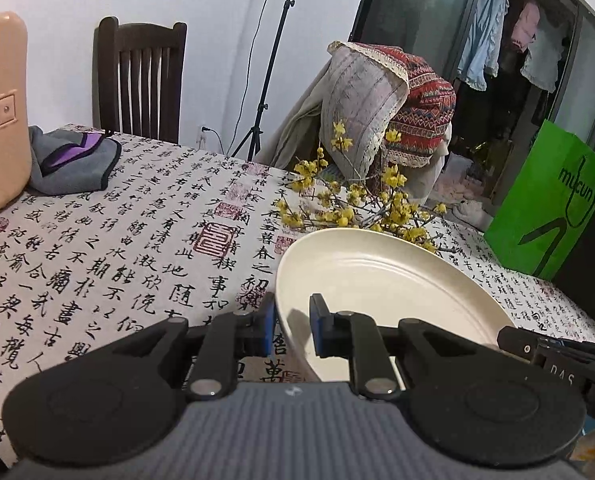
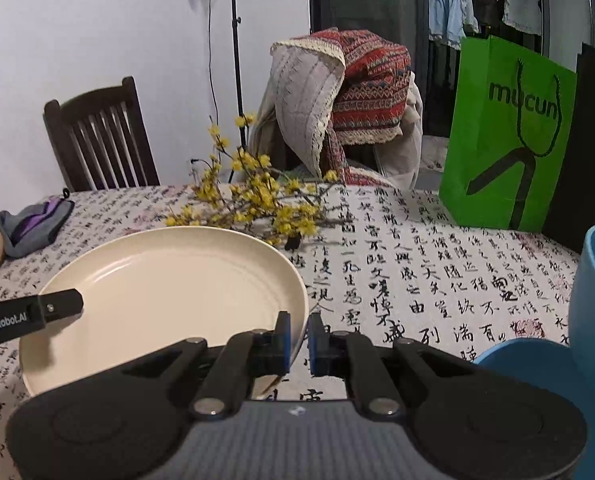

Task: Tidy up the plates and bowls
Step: 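Lift the held cream plate with both grippers toward the blue bowls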

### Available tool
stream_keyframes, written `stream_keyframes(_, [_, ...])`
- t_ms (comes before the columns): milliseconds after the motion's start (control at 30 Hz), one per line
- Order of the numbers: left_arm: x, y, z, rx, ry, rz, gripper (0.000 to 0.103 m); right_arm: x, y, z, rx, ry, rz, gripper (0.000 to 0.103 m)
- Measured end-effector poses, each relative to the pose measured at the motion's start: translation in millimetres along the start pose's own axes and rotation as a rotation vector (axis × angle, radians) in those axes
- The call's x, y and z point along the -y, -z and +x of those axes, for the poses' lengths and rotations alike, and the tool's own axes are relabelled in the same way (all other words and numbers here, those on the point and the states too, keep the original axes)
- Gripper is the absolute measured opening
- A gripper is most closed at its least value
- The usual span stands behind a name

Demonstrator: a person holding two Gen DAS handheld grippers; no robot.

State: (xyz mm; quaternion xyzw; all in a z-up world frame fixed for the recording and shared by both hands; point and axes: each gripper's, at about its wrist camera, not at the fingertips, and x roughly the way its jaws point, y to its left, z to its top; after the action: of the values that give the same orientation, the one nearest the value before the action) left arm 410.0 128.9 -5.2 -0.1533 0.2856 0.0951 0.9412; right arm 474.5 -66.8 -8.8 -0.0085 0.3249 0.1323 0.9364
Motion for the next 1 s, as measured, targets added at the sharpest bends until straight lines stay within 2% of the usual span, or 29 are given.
stream_keyframes(1000, [-6.7, 4.2, -81.2, 0.071, 0.019, 0.022, 0.018, -15.3, 12.6, -75.4, 0.083, -0.014, 0.010, 0.008])
